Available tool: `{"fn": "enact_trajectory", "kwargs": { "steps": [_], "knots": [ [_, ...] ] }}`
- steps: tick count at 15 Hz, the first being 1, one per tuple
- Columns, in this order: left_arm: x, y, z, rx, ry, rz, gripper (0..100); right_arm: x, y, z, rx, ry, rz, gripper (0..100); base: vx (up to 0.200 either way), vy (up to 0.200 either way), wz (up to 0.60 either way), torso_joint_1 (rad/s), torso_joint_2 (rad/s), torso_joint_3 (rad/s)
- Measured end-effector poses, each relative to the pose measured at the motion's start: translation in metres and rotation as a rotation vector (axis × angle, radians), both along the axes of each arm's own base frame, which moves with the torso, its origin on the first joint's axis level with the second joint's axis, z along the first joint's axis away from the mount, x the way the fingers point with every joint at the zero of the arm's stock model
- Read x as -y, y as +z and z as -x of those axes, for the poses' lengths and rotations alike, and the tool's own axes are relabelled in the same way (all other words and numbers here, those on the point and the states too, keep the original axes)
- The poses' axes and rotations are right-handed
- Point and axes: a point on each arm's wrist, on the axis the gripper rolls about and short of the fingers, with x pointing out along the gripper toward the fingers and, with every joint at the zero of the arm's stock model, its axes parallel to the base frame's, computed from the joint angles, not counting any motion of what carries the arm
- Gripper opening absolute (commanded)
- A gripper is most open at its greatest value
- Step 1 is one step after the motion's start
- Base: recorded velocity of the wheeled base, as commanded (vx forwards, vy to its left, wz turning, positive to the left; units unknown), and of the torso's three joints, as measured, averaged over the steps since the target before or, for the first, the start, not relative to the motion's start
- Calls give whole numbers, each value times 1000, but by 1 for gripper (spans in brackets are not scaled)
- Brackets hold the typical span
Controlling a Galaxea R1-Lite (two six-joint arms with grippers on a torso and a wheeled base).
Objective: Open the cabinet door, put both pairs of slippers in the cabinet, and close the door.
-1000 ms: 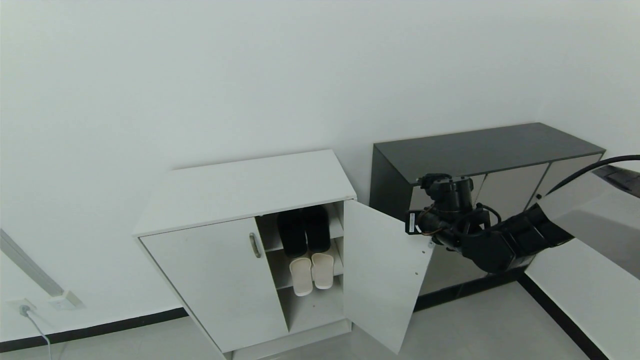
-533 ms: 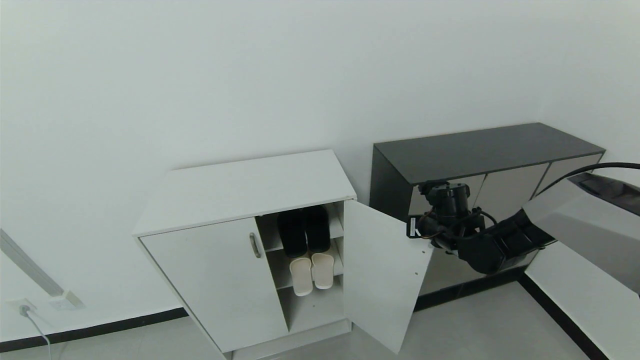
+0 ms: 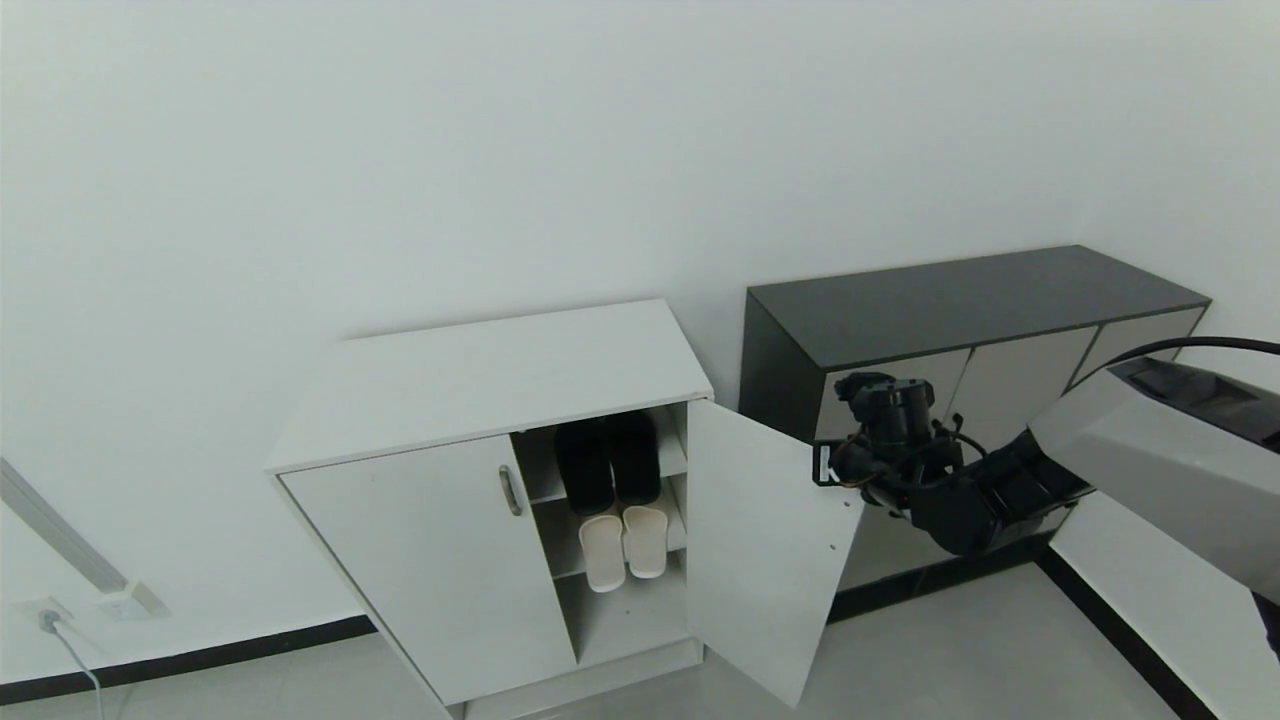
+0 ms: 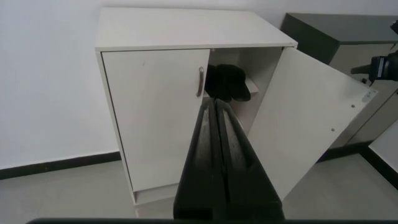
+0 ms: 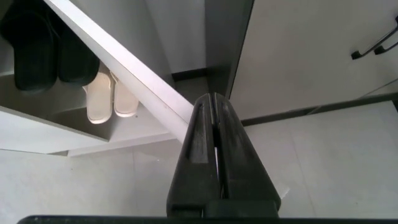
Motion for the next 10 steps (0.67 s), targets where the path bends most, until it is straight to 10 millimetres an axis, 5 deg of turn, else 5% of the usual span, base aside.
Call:
{"fn": "enact_trajectory", "kwargs": {
  "steps": [5, 10],
  "knots": [
    [0, 0, 0, 0, 0, 0, 0, -28, 1, 24, -15, 73, 11, 0, 0, 0, 0, 0, 0, 0],
    [0, 0, 0, 0, 2, 1, 0, -60, 21, 74, -9, 198, 6, 0, 0, 0, 0, 0, 0, 0]
  ]
}}
